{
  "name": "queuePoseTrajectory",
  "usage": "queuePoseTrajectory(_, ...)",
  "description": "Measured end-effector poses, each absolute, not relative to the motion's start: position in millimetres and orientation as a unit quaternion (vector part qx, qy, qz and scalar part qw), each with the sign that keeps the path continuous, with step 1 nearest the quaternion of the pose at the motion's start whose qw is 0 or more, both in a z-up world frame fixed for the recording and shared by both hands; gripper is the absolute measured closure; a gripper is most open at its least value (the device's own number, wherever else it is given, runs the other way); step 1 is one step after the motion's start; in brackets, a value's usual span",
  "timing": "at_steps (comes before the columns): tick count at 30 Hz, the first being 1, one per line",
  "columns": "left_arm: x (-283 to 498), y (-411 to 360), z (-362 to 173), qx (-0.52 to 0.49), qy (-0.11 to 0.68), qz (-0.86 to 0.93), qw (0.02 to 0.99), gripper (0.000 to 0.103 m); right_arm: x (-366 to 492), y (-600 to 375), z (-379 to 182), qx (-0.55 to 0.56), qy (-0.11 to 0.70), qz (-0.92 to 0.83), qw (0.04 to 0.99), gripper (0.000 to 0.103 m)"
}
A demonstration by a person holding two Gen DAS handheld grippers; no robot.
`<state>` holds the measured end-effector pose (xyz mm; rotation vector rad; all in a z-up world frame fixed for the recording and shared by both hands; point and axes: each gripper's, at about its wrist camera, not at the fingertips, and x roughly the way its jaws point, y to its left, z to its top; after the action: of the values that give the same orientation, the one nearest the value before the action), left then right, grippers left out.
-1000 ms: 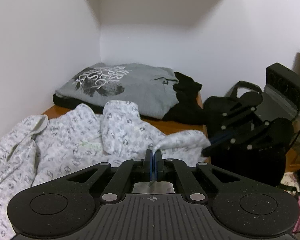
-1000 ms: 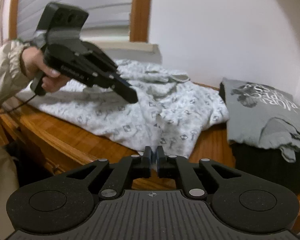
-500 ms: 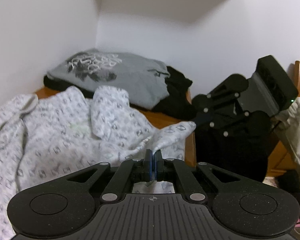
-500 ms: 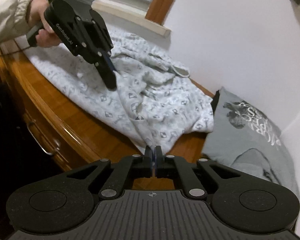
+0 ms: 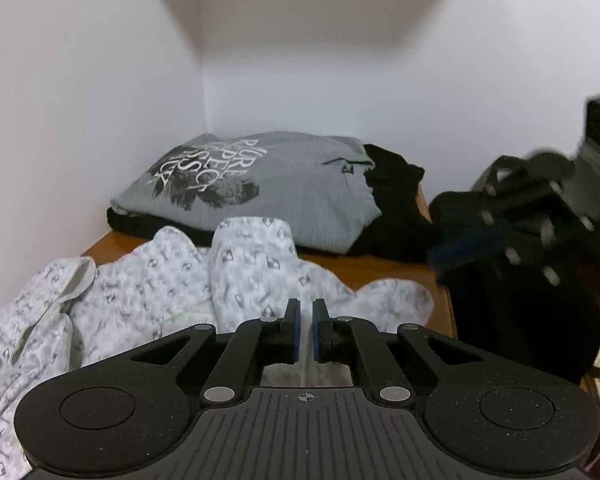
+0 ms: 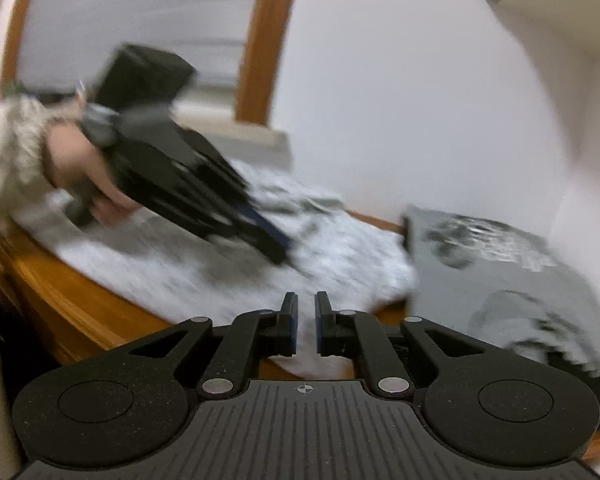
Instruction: Fold clothes
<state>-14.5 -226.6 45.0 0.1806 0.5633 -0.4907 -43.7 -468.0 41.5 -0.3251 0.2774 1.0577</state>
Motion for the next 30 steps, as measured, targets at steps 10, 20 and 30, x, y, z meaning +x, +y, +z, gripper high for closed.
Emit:
queuePoseTrajectory(10,-37,-162,55,0.070,0.283,-0.191,0.937,0.090,-22,-464,-6,-0.084,0.182,0.475,0.857,0.093)
queuePoseTrajectory(20,-63,-63,60,0.033,0.298,-0.073,0.951,0.060,-36,-457,-3,-0.078,0.174,0.475,0.859,0.090)
queuePoseTrajectory(30,-38,-37,43,-0.069,0.325,-0.088,0.939,0.046,-41,-426,-11,-0.088,0.174,0.492,0.849,0.083)
